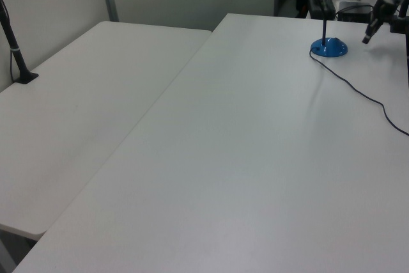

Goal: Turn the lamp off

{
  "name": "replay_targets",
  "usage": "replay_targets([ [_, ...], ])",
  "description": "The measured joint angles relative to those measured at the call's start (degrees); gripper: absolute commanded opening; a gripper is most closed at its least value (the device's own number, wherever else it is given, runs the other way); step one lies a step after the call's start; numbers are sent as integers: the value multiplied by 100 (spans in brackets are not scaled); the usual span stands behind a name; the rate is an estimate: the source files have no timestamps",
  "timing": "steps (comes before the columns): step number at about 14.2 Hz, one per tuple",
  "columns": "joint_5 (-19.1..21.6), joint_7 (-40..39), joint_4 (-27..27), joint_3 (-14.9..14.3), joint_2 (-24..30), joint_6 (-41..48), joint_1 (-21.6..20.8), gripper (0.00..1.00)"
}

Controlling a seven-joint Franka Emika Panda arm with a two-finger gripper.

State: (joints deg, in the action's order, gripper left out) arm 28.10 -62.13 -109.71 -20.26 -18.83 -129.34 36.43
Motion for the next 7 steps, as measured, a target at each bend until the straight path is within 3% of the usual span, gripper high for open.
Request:
replay_targets([
  [3,-812,-50,262,-1,421,1110,94,0],
  [7,-1146,177,1014,16,1107,3009,43,0],
])
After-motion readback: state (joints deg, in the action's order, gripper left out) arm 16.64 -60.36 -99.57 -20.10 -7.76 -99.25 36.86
